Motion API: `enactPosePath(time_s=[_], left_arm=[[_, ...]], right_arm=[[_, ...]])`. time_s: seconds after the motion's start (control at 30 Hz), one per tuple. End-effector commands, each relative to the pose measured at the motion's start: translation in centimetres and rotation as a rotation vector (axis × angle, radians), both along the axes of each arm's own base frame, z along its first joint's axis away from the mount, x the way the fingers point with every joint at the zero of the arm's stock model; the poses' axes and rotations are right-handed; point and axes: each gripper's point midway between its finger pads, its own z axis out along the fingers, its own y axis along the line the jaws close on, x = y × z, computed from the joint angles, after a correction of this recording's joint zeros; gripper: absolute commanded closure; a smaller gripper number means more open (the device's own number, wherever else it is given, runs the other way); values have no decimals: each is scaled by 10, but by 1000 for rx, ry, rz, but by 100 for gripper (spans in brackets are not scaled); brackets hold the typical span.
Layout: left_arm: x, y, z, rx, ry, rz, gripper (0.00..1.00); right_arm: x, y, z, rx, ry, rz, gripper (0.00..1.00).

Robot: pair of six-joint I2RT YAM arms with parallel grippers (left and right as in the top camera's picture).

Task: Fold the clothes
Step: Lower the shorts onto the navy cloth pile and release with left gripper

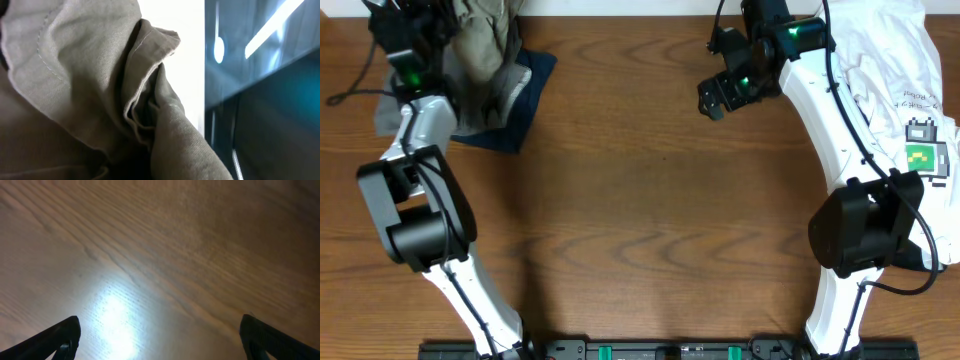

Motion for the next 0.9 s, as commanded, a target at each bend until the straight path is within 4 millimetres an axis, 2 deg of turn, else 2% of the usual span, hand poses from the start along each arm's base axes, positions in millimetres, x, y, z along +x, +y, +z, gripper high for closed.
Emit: enactPosePath(time_s=[0.0, 0.07, 0.23, 0.3, 0.37, 0.47, 0.73, 0.87], left_arm=[[-21, -17, 28, 151, -46, -229, 94], [-27, -14, 13, 181, 4, -292, 94], [-43, -2, -41, 163, 200, -387, 94], [-50, 1, -47, 178, 216, -411, 94], [-53, 6, -42, 187, 199, -412, 94], [-56, 13, -15, 234, 134, -390, 94], [-70, 12, 100, 430, -70, -337, 94], [-74, 12, 140, 520, -140, -311, 94]], right_arm=[[5, 14, -9, 71, 20, 16, 1], [8, 22, -8, 114, 9, 32, 1], [15, 39, -3, 160, -31, 66, 1], [16, 45, -2, 164, -45, 77, 1], [15, 50, -1, 165, -51, 88, 1], [15, 56, 0, 167, -59, 100, 1], [12, 64, 0, 169, -58, 117, 1], [7, 66, -2, 165, -45, 123, 1]])
